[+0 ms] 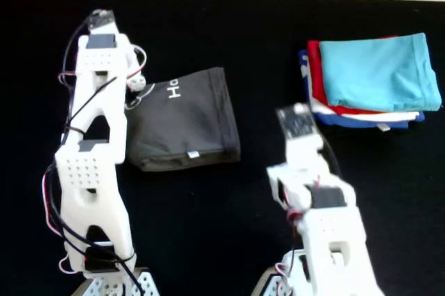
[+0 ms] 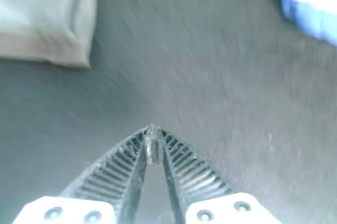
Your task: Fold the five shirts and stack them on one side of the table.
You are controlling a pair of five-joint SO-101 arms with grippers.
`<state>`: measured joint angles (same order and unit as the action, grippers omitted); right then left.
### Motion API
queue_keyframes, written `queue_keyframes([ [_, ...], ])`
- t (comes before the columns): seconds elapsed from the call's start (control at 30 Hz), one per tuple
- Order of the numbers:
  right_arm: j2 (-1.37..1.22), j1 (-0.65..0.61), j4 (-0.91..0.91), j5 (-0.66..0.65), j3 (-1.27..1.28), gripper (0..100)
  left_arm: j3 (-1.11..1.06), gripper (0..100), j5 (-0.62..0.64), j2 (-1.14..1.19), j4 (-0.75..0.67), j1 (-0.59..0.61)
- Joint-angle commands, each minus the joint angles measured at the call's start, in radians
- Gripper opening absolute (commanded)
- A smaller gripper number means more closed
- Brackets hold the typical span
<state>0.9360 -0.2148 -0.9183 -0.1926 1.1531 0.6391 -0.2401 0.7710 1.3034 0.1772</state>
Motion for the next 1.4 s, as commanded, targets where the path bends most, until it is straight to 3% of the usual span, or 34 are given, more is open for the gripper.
queue_keyframes([
  [0.0,-0.226,-0.117,-0.081,0.051,-0.354,0.5,0.012,1,-0.006,0.024,-0.066,0.004],
  [0.3,-0.743,-0.410,-0.077,0.058,-0.765,0.5,0.012,1,-0.005,0.048,-0.118,0.025],
  [0.47,-1.015,-0.403,0.108,0.058,-0.794,0.5,0.012,1,-0.003,0.048,-0.117,0.024],
  [0.67,-1.231,-0.326,0.110,0.055,-0.799,0.5,0.012,1,-0.003,0.048,-0.117,0.031],
  [0.9,-1.141,-0.317,0.059,0.057,-0.799,0.5,0.013,1,-0.003,0.030,-0.098,0.054],
  [1.13,-0.886,-0.364,-0.044,0.057,-0.800,0.5,0.013,1,-0.003,-0.125,-0.005,0.056],
  [1.37,-0.783,-0.323,-0.041,0.058,-0.886,0.5,0.008,1,-0.009,-0.272,0.178,0.056],
])
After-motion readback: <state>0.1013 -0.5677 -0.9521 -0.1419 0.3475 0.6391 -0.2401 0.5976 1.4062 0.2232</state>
